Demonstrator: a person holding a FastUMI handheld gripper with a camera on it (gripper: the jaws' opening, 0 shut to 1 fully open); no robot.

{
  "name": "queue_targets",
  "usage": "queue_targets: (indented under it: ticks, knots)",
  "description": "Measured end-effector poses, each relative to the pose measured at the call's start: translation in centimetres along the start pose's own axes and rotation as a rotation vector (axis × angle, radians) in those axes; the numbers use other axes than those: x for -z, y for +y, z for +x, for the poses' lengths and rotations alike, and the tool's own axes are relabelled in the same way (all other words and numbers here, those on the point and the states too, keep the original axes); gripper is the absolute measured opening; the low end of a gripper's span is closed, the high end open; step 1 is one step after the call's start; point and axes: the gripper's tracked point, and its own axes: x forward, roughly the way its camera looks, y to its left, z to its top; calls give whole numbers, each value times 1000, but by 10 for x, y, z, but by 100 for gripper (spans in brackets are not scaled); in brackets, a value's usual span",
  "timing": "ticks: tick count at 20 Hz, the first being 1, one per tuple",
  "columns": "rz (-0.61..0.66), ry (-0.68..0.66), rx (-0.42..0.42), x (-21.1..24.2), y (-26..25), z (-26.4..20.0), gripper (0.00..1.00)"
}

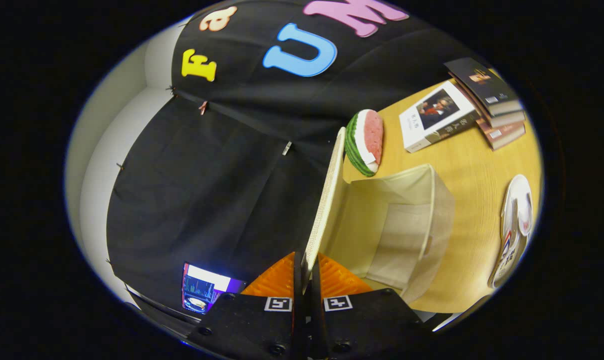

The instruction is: Open the storage box then place both shoes into the box .Put the left shoe in first, then the right shoe, with the right side of both shoes facing outward in a uniform manner.

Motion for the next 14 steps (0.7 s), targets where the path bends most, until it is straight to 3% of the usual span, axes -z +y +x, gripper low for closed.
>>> queue_targets:
  ticks: [7, 10, 11, 12, 14]
  knots:
    - [-42, 56, -68, -2, 64, 81, 13]
    - [-71, 99, -63, 6, 71, 113, 24]
    - [-80, 113, -61, 9, 72, 119, 41]
    - [-87, 122, -64, 10, 73, 122, 50]
    - [-103, 124, -59, 12, 71, 125, 82]
